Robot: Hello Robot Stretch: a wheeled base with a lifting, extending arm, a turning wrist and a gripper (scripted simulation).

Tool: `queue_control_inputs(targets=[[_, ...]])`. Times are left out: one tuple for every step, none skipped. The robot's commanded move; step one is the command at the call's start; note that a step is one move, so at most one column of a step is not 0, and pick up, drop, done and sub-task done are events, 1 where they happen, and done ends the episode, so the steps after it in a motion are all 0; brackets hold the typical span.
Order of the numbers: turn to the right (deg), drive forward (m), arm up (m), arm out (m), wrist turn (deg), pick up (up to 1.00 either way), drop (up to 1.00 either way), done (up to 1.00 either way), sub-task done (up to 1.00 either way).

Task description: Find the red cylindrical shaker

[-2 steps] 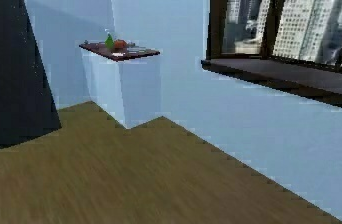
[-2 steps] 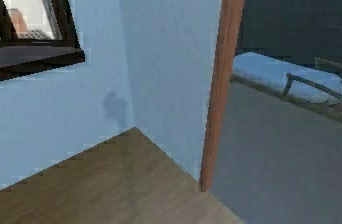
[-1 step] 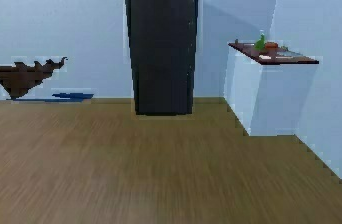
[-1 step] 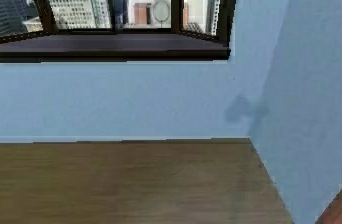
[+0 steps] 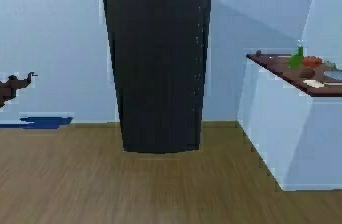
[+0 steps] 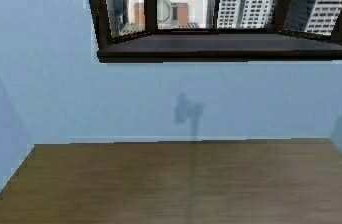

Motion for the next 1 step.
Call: queue_control_inputs(targets=[[-45.0,0.0,0.0,0.0,0.0,0.0,0.0,0.0,0.0]])
